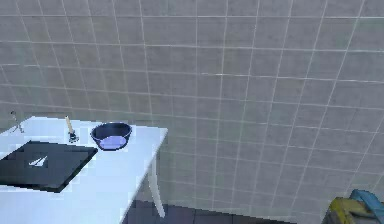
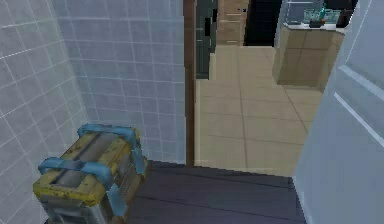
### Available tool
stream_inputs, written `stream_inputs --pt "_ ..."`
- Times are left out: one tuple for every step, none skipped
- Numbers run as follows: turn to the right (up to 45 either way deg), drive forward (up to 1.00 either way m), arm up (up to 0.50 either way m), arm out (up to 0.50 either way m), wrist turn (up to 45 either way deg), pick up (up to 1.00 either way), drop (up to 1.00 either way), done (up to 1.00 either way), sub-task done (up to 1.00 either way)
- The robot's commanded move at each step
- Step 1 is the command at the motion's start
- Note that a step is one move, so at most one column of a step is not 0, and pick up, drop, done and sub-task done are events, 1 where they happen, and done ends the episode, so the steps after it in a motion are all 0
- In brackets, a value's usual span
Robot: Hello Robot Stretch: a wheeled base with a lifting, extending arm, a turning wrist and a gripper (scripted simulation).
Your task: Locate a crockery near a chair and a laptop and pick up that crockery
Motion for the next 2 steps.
stream_inputs --pt "9.0 0.00 0.00 0.00 0.0 0.00 0.00 0.00 0.00" --pt "0.0 0.30 0.00 0.00 0.0 0.00 0.00 0.00 0.00"
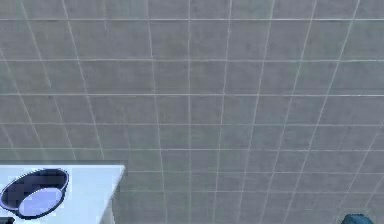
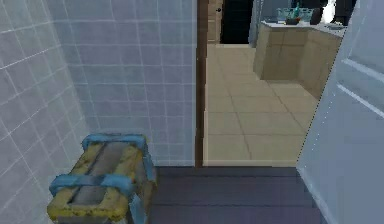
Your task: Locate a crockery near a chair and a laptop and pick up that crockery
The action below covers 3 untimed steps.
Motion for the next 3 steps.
stream_inputs --pt "-45.0 0.00 0.00 0.00 0.0 0.00 0.00 0.00 0.00" --pt "-45.0 0.00 0.00 0.00 0.0 0.00 0.00 0.00 0.00" --pt "-39.0 0.00 0.00 0.00 0.0 0.00 0.00 0.00 0.00"
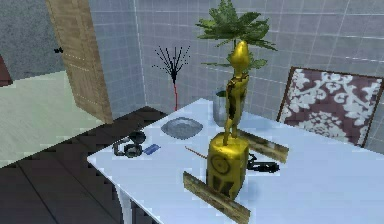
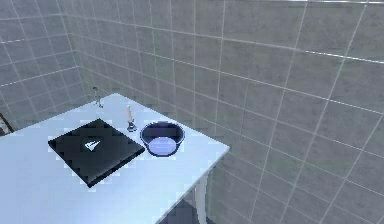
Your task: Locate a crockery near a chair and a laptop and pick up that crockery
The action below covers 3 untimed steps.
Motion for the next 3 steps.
stream_inputs --pt "0.0 0.00 0.50 0.00 0.0 0.00 0.00 0.00 0.00" --pt "0.0 0.00 0.38 0.00 0.0 0.00 0.00 0.00 0.00" --pt "0.0 0.00 0.00 0.40 0.0 0.00 0.00 0.00 0.00"
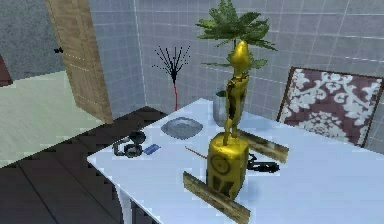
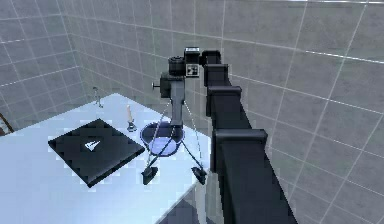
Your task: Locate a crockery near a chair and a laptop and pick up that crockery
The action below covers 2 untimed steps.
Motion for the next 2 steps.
stream_inputs --pt "0.0 0.00 0.00 0.00 45.0 0.00 0.00 0.00 0.00" --pt "0.0 0.00 0.00 0.00 45.0 0.00 0.00 0.00 0.00"
